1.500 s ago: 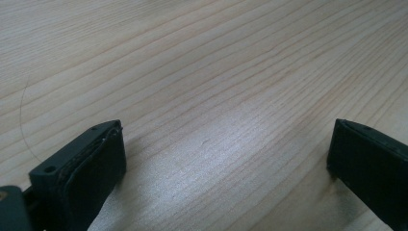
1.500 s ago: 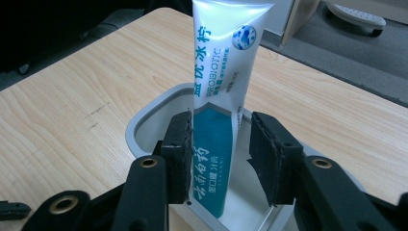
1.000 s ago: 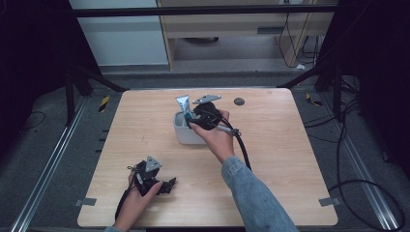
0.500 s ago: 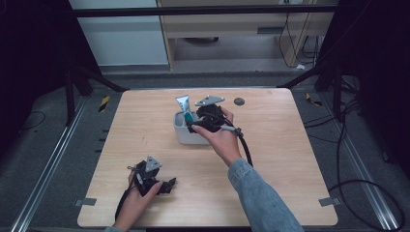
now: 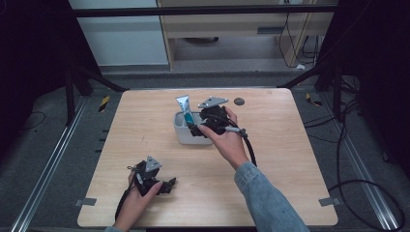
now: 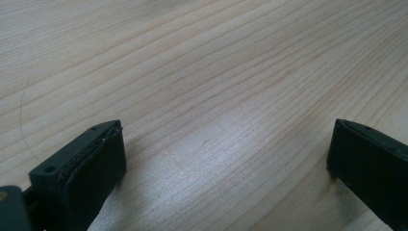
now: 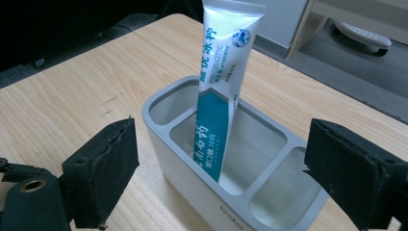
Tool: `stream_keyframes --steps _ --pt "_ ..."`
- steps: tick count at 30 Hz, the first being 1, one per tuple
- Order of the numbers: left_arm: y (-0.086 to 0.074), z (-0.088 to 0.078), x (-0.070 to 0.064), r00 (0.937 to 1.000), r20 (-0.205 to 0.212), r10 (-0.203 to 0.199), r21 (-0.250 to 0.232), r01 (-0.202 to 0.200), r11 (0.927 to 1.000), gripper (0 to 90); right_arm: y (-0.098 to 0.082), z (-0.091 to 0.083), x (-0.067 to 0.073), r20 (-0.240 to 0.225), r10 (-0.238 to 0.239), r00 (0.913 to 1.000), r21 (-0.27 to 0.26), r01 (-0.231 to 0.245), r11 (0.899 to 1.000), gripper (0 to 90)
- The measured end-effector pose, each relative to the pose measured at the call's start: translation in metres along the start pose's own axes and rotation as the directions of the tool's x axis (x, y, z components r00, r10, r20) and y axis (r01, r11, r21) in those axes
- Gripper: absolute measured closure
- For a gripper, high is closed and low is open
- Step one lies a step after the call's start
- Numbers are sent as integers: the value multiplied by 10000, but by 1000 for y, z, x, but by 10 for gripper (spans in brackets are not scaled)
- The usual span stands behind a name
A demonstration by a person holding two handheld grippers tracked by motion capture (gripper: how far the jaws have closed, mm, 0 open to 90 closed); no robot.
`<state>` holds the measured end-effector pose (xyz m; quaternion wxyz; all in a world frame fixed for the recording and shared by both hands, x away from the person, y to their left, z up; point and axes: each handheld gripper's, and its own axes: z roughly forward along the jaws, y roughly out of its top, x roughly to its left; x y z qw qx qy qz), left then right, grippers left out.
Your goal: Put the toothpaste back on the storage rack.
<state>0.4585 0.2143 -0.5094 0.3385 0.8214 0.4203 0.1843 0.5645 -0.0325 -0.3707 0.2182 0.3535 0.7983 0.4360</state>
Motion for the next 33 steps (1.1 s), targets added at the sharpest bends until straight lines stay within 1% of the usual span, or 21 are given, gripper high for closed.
stream_keyframes --steps 8,13,21,24,28,32,33 --pt "0 0 0 10000 0 16 14 -16 10000 0 -2 -9 -9 297 132 9995 33 -133 9999 112" --pt "0 0 0 10000 0 43 36 -43 10000 0 -4 -17 -13 417 20 9991 61 -23 10000 105" --pt "0 0 0 10000 0 36 32 -36 10000 0 -6 -32 -22 564 57 9984 15 -58 10000 92" --pt "0 0 0 10000 -3 16 18 -16 10000 0 -9 -36 -26 610 150 9980 -59 -146 9999 92" --pt "0 0 0 10000 -3 19 18 -19 10000 0 -16 -40 -32 709 167 9973 -3 -167 9999 92" --pt "0 0 0 10000 0 49 42 -49 10000 0 -21 -44 -38 795 311 9964 8 -312 9995 92" --pt "0 0 0 10000 -4 17 14 -17 10000 0 -23 -46 -40 842 294 9960 125 -306 9995 88"
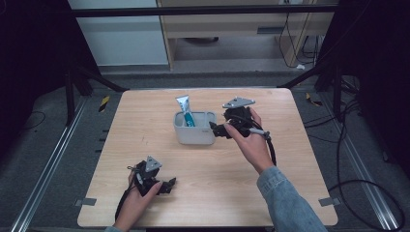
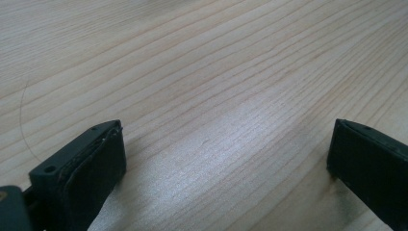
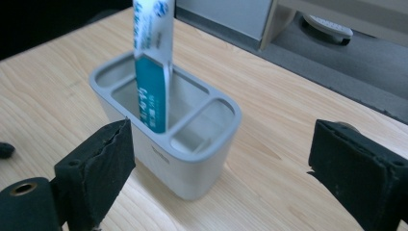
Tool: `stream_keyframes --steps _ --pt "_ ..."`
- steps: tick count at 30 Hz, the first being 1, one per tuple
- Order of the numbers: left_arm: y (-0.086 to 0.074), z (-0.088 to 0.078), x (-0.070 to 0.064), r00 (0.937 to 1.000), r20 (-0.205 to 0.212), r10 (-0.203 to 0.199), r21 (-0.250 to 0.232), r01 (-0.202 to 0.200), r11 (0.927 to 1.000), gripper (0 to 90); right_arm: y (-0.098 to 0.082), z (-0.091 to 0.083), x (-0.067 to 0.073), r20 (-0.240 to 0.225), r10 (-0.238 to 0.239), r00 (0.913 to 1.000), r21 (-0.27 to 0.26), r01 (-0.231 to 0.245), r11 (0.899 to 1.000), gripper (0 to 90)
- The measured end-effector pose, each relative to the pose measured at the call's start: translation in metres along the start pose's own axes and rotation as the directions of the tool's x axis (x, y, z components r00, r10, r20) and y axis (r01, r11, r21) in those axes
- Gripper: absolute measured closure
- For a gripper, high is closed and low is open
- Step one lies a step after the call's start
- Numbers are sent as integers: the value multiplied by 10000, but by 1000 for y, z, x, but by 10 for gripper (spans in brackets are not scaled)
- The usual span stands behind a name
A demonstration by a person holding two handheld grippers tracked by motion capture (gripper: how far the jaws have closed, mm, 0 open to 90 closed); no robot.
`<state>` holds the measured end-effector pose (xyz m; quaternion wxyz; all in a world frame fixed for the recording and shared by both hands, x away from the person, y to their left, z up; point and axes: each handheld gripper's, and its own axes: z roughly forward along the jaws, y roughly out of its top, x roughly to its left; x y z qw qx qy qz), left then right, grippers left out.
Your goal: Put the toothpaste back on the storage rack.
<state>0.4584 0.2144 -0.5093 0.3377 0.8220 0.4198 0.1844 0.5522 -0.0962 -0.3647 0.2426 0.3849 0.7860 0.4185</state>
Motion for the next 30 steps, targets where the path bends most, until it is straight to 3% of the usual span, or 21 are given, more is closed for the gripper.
stream_keyframes --steps 14,17,30 --pt "0 0 0 10000 1 31 28 -31 10000 0 -25 -17 -28 510 42 9987 38 -44 10000 90" --pt "0 0 0 10000 1 31 26 -31 10000 0 -31 -21 -33 403 300 9987 -62 -298 9995 90" --pt "0 0 0 10000 -2 25 21 -25 10000 0 -59 -29 -55 655 445 9969 112 -453 9989 88"
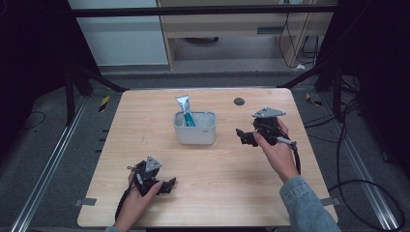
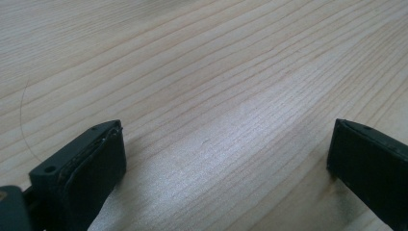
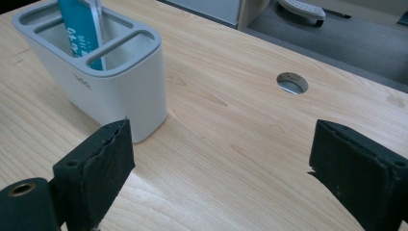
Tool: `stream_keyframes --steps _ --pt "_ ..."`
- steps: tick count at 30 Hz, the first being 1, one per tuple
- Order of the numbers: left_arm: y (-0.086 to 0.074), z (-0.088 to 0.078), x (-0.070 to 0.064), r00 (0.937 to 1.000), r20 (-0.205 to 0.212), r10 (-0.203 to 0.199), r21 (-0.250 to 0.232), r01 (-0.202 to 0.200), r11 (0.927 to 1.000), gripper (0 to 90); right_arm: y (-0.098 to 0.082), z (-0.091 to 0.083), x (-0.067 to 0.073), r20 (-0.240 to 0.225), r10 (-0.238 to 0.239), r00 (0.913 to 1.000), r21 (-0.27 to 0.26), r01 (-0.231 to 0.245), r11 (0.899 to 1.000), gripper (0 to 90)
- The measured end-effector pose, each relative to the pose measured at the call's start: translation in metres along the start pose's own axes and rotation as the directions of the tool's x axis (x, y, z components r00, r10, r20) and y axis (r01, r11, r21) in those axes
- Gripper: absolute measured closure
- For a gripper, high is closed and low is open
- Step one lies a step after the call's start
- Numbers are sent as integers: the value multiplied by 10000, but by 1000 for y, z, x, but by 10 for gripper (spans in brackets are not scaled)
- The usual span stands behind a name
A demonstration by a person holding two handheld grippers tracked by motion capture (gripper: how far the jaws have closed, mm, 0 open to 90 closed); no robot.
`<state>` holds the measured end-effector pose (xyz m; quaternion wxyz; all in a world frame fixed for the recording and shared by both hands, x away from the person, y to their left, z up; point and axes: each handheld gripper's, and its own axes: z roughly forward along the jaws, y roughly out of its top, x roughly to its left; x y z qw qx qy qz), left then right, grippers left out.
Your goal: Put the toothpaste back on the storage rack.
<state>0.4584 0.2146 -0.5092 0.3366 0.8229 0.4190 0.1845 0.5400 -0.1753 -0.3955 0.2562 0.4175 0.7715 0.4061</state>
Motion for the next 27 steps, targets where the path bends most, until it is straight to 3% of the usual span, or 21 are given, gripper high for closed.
stream_keyframes --steps 16,27 --pt "0 0 0 10000 0 -1 1 1 10000 0 -39 -3 -33 573 569 9967 416 -593 9974 85" --pt "0 0 0 10000 0 2 2 -2 10000 0 -70 5 -50 672 865 9940 1117 -936 9893 102"
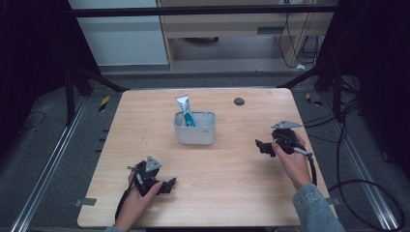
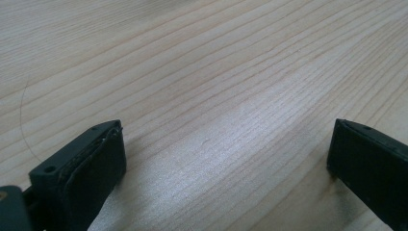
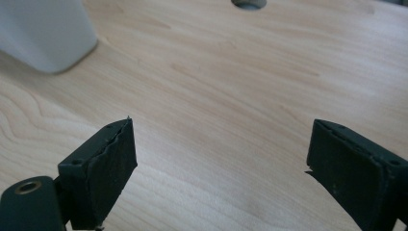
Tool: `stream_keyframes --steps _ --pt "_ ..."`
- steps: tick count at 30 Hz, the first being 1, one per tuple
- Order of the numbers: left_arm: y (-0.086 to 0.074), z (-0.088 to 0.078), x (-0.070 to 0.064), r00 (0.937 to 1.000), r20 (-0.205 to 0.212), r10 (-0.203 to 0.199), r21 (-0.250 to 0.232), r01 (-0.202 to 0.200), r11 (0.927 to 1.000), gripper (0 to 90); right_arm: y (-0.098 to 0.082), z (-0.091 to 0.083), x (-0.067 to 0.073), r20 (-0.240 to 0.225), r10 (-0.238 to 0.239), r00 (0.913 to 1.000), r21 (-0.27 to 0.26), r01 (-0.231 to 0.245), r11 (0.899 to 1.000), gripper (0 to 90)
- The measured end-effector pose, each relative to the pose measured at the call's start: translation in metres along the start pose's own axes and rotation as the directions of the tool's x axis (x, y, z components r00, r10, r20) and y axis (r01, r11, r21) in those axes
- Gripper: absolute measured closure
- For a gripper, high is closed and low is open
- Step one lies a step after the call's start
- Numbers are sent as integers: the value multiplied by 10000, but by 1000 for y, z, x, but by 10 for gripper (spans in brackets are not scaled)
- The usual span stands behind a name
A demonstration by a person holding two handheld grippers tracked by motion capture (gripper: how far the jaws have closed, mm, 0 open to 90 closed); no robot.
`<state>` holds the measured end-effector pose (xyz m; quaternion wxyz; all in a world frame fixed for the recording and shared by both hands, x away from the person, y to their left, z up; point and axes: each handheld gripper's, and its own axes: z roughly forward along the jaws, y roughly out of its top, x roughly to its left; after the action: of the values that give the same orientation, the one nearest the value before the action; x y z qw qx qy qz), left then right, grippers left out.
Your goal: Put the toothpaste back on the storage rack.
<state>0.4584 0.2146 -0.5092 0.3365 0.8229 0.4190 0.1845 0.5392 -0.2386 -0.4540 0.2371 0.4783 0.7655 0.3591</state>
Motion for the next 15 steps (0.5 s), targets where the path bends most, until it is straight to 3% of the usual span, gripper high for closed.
stream_keyframes --steps 6,15 --pt "0 0 0 10000 0 -1 -2 1 10000 0 -16 9 -6 -118 213 9997 265 -209 9994 96" --pt "0 0 0 10000 1 0 -2 0 10000 0 -33 16 -16 91 558 9984 469 -562 9973 93"
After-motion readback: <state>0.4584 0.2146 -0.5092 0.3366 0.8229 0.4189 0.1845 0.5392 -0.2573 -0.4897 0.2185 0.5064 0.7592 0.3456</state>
